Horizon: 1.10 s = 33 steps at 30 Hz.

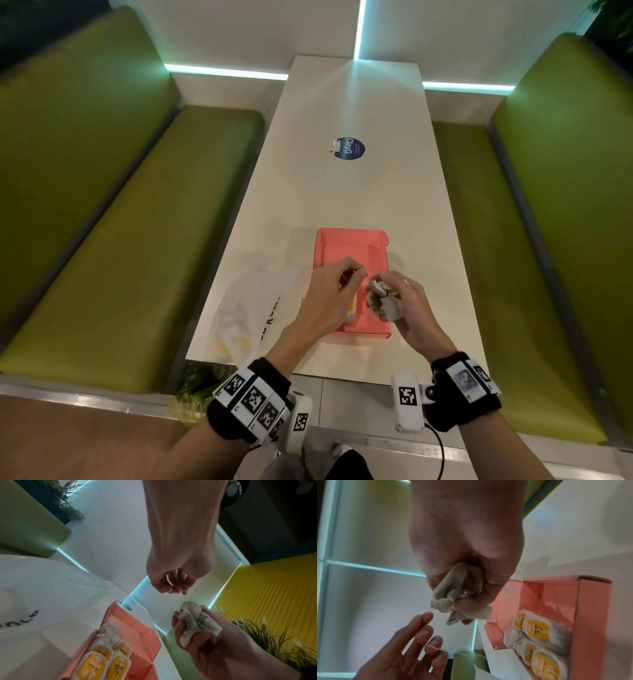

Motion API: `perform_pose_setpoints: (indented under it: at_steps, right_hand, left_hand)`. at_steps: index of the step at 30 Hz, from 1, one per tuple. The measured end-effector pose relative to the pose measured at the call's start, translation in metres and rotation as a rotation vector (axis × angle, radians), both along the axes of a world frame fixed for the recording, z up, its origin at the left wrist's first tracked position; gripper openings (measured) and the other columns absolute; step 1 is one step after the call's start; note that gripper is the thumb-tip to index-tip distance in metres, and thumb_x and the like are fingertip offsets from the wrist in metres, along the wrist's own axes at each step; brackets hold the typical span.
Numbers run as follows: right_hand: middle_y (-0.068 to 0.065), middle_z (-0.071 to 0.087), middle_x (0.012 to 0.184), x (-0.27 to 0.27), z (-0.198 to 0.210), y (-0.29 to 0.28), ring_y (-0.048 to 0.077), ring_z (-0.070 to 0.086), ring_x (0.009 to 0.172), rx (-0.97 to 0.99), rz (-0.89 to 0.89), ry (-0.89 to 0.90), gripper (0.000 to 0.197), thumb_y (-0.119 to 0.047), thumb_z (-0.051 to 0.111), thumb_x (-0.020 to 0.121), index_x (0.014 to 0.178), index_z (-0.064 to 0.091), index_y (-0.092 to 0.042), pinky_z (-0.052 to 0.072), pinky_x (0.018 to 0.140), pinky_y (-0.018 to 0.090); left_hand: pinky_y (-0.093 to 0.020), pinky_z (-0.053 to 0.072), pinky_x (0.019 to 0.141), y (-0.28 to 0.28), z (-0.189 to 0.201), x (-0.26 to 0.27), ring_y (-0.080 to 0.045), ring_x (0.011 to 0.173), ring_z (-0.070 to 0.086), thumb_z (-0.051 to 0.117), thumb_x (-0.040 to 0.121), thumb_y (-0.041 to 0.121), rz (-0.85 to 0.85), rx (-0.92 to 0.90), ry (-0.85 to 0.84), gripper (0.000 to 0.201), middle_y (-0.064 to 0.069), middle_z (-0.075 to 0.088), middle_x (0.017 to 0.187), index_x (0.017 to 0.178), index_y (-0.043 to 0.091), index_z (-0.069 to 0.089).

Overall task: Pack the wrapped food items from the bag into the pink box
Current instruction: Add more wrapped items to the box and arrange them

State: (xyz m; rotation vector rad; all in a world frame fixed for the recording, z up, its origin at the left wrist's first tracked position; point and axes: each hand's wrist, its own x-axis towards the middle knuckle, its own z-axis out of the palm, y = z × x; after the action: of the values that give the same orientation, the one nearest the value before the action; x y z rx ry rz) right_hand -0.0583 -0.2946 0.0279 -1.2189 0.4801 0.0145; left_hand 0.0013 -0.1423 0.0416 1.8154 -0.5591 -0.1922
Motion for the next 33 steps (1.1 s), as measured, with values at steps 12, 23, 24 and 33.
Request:
perform_pose_setpoints:
  at_steps: [12, 23, 24, 33]
  right_hand:
    - [0.009, 0.060, 0.080, 0.010, -0.009, 0.011, 0.018, 0.049, 0.065, 0.357, -0.013, 0.160, 0.028, -0.037, 0.060, 0.091, 0.090, 0.068, -0.010, 0.038, 0.043, 0.022]
    - [0.008, 0.059, 0.083, 0.013, -0.019, 0.006, 0.020, 0.053, 0.064, 0.503, -0.052, 0.201, 0.040, -0.048, 0.063, 0.088, 0.096, 0.065, -0.009, 0.045, 0.049, 0.026]
    - [0.008, 0.059, 0.086, 0.013, -0.021, 0.005, 0.020, 0.054, 0.065, 0.523, -0.045, 0.183, 0.040, -0.048, 0.061, 0.089, 0.098, 0.064, -0.009, 0.045, 0.049, 0.026]
    - [0.007, 0.065, 0.080, 0.014, -0.026, 0.000, 0.019, 0.055, 0.066, 0.513, 0.010, 0.194, 0.040, -0.050, 0.055, 0.091, 0.090, 0.068, -0.012, 0.040, 0.049, 0.027]
  left_hand:
    - [-0.035, 0.049, 0.063, -0.026, 0.001, 0.017, -0.008, 0.058, 0.050, 0.056, 0.098, 0.018, 0.019, 0.060, 0.011, 0.021, 0.010, 0.056, 0.063, 0.078, 0.017, 0.061]
    - [-0.029, 0.046, 0.060, -0.034, 0.006, 0.023, -0.005, 0.056, 0.046, 0.056, 0.097, 0.016, -0.016, 0.083, -0.025, 0.021, 0.015, 0.052, 0.060, 0.077, 0.023, 0.059]
    - [-0.035, 0.050, 0.061, -0.035, 0.006, 0.024, -0.006, 0.056, 0.048, 0.056, 0.097, 0.016, -0.014, 0.080, -0.023, 0.021, 0.014, 0.053, 0.060, 0.077, 0.022, 0.059]
    - [-0.041, 0.055, 0.064, -0.045, 0.012, 0.026, -0.011, 0.059, 0.051, 0.056, 0.098, 0.018, -0.004, 0.063, 0.005, 0.018, 0.011, 0.056, 0.065, 0.082, 0.011, 0.064]
